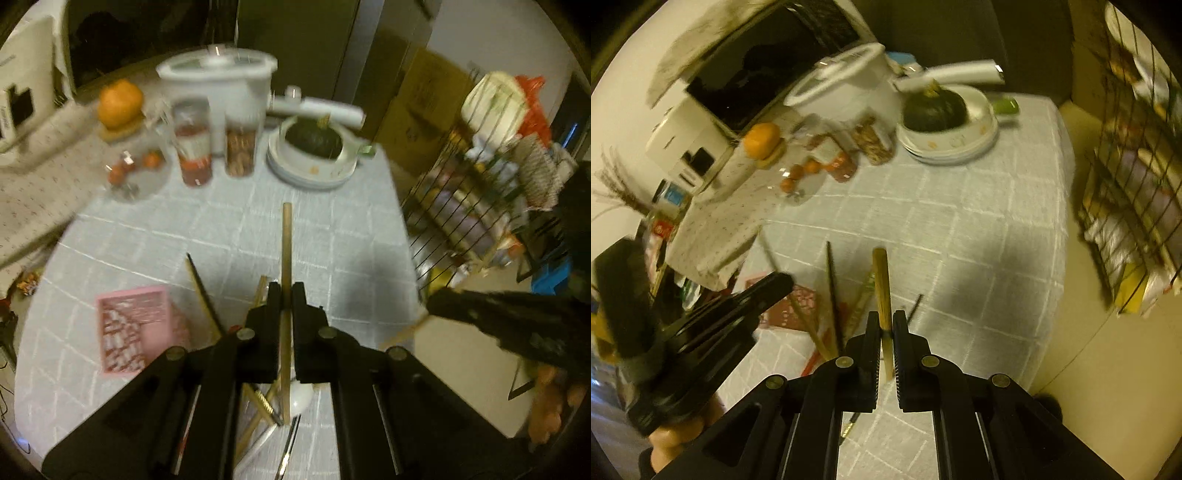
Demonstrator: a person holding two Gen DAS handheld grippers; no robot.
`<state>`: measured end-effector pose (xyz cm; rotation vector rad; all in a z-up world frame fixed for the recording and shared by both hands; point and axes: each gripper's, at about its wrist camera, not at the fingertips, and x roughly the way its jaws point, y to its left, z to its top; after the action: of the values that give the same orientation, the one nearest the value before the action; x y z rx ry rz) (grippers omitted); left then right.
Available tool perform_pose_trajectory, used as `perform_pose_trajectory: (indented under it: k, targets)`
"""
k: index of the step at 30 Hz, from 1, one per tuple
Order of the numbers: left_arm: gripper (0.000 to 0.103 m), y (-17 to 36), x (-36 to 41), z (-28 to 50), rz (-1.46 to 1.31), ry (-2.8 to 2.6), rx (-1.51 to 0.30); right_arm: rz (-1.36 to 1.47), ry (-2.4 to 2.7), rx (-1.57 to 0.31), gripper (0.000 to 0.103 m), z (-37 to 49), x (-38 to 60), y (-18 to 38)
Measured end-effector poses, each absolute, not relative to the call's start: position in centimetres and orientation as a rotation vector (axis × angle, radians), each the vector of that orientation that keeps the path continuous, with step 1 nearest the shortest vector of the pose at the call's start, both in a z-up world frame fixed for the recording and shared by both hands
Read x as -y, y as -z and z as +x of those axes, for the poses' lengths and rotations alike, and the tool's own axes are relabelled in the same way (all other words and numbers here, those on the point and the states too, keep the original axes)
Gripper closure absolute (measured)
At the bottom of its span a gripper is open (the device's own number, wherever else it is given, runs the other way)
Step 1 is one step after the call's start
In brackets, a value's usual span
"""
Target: Organize utensils
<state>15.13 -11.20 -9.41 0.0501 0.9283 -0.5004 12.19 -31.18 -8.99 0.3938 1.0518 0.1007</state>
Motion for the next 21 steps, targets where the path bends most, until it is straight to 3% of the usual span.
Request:
perform_pose_trajectory:
  k: [14,21]
  targets:
    - [0.097,0.2,2.3,9.9,-0.082,0.439,-0.568,0.234,-0.173,-0.789,0.097,10.6,24.1,0.1]
    - [0.097,0.6,-0.1,11.8,-0.104,0.359,-0.497,0.254,-0.248,-0.77,0.097,12.8,20.1,-0.1]
